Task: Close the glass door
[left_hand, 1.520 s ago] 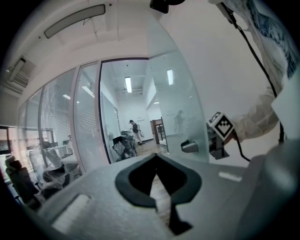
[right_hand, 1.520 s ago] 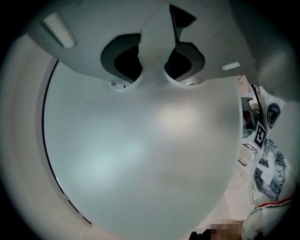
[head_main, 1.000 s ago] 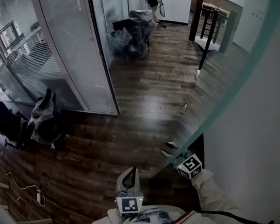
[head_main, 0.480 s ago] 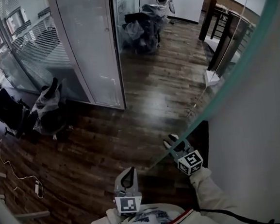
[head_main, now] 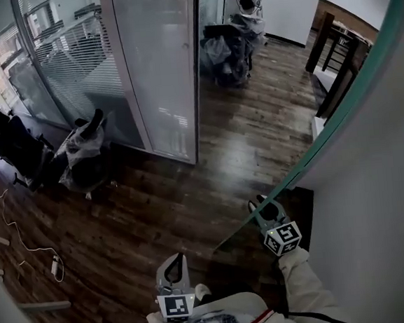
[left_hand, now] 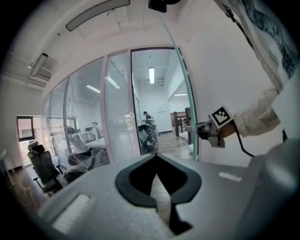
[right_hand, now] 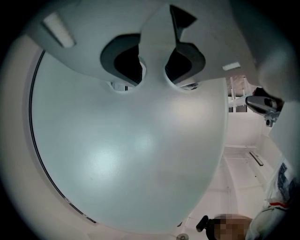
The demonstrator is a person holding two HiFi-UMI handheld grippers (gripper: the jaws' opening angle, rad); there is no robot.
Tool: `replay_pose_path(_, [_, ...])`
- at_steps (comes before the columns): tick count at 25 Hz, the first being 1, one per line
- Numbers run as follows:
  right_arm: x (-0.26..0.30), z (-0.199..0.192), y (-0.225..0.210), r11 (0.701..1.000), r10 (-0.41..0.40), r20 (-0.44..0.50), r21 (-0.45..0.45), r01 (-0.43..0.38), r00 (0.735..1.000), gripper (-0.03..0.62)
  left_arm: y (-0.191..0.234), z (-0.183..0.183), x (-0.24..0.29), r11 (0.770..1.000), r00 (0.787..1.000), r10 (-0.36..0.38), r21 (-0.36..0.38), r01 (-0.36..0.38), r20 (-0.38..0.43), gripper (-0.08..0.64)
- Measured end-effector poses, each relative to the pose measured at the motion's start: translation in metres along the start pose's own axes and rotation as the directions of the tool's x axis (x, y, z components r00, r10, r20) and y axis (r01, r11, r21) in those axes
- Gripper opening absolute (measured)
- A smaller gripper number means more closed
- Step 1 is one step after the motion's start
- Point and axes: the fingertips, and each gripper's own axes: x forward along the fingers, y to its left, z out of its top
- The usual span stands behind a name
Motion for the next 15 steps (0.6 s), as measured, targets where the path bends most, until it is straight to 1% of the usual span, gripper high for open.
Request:
replay_pose_path(1, [0.006, 0.001, 0.0, 1.0, -0.002, 0.0, 0.0, 0.002, 1.0, 0.141, 0.005, -0.007, 0.0, 1.0, 1.0, 0.013, -0.001, -0.013, -0.008, 0.003])
replay_pose_path(3, [0.018, 0.003, -0.002, 1.0, -0.011, 0.001, 0.001, 0.011, 1.0, 0.141, 0.011, -0.008, 0.001, 1.0, 1.0, 0.026, -0.018, -0.026, -0.011, 0.003])
replay_pose_path(6, [0.034, 0.009, -0.004, 0.999, -0.038, 0.012, 0.003, 0.038, 0.999, 0.14, 0.019, 0.01, 0.004, 0.999, 0.999, 0.033, -0.027, -0.034, -0.021, 0.003])
replay_pose_path(9, [0.055, 0.013, -0.006, 0.998, -0.059, 0.018, 0.006, 0.059, 0.998, 0.14, 0.031, 0.014, 0.013, 0.998, 0.999, 0.052, -0.032, -0.052, -0.017, 0.003])
replay_pose_path(13, [0.08, 0.01, -0.005, 0.997, -0.082, 0.015, 0.012, 0.081, 0.997, 0.14, 0.055, 0.015, 0.027, 0.996, 0.996, 0.087, -0.012, -0.087, -0.011, 0.003])
replay_pose_path(15, [0.093, 0.007, -0.005, 0.996, -0.094, 0.016, 0.014, 0.094, 0.995, 0.14, 0.068, 0.018, 0.035, 0.994, 0.994, 0.112, -0.013, -0.113, -0.017, 0.003])
